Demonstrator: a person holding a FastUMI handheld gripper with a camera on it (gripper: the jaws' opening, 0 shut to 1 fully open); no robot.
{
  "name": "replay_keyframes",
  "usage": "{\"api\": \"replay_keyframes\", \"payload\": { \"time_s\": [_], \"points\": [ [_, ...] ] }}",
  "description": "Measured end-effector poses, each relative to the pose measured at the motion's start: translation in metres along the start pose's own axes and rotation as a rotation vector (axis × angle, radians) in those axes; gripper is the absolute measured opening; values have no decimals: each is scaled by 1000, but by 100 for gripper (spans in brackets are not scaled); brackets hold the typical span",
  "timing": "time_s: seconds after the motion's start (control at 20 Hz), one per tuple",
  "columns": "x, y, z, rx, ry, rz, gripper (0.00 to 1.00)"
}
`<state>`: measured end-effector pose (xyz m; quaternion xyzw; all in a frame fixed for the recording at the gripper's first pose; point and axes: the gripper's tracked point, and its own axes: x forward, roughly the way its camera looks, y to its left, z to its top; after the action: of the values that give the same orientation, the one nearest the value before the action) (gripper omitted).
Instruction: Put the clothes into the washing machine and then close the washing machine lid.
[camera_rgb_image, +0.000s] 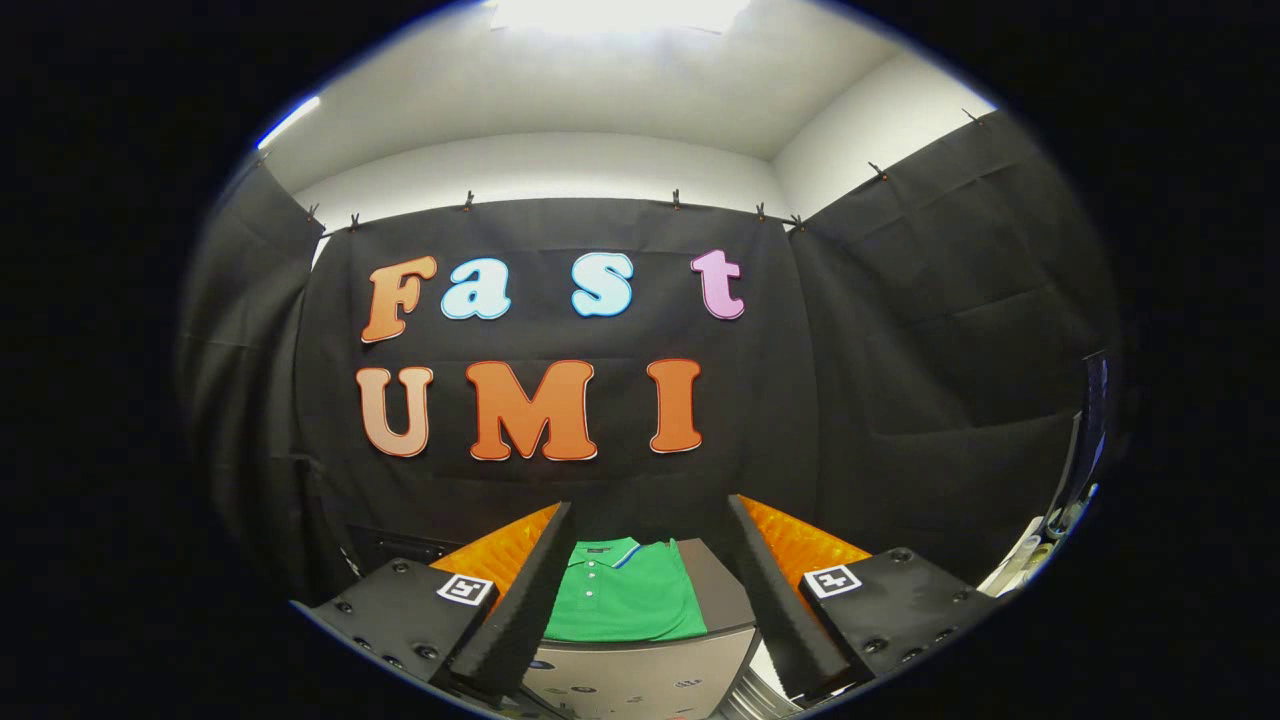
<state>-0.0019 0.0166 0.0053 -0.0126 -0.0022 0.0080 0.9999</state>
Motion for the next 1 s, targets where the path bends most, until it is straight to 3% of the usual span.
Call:
{"api": "replay_keyframes", "payload": {
  "time_s": [0.55,0.8,1.0],
  "points": [
    [1,11,13,56,-30,17,96],
    [16,14,21,-29,-36,-14,97],
    [49,29,21,-47,21,25,97]
  ]
}}
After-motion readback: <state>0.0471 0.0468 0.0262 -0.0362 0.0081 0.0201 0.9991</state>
